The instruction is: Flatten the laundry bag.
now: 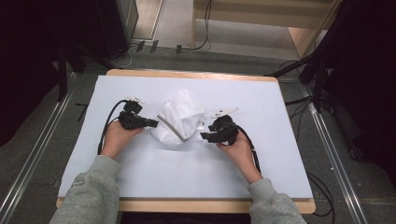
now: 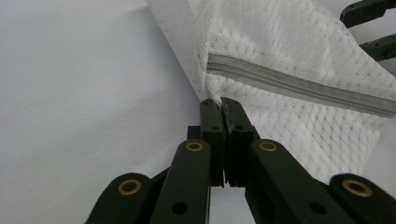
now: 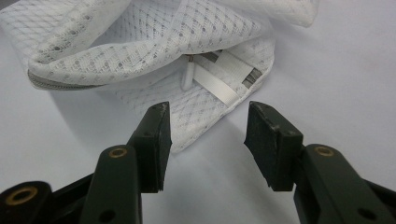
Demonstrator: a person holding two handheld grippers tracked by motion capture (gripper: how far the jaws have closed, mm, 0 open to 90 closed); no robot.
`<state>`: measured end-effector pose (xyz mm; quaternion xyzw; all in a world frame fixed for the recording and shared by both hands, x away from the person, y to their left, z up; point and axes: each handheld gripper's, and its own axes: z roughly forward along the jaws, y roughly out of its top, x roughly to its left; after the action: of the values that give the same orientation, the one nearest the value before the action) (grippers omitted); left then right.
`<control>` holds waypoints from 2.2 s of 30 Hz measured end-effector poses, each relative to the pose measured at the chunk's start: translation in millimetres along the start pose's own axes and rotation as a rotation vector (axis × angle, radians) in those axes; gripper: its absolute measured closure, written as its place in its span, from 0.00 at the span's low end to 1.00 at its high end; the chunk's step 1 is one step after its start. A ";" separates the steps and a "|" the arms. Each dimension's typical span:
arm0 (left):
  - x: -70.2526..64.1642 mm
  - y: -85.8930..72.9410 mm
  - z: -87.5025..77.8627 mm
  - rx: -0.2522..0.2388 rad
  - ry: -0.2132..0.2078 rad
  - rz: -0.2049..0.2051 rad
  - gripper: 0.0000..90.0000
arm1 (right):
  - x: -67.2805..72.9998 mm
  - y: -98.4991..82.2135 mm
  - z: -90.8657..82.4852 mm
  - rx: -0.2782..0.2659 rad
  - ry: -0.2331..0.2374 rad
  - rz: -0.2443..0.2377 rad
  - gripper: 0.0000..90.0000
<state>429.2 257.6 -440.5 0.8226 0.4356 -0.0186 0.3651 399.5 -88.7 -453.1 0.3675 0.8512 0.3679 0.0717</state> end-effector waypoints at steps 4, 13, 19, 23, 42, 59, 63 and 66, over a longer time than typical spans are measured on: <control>-5.0 -0.7 -11.0 -0.015 0.003 0.012 1.00 | -2.1 -0.3 -0.5 0.003 -0.004 0.011 0.58; -11.4 -14.7 -39.2 -0.064 0.026 0.011 1.00 | -7.2 2.2 1.1 -0.014 -0.011 0.017 0.59; -11.9 -25.0 -50.5 -0.079 0.036 -0.019 1.00 | -10.1 5.3 5.2 -0.015 -0.013 0.019 0.60; -13.2 -32.6 -57.5 -0.086 0.042 -0.038 1.00 | -12.4 9.0 7.2 -0.024 -0.014 0.022 0.62; -10.6 -71.8 -73.6 -0.056 0.088 -0.128 1.00 | -12.5 31.2 43.9 0.019 0.027 -0.001 0.61; -15.6 -87.2 -76.6 -0.025 0.097 -0.148 1.00 | -0.4 34.3 18.7 0.042 0.091 -0.024 0.97; -21.4 -90.0 -76.3 -0.012 0.084 -0.135 1.00 | 4.8 27.9 7.4 0.044 0.097 -0.031 0.97; -25.5 -92.9 -77.5 -0.008 0.069 -0.130 1.00 | 8.1 20.2 -1.2 0.055 0.109 -0.037 0.97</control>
<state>323.2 320.3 -429.0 0.7914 0.5003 -0.0121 0.3511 404.8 -74.6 -437.3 0.3329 0.8702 0.3626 0.0219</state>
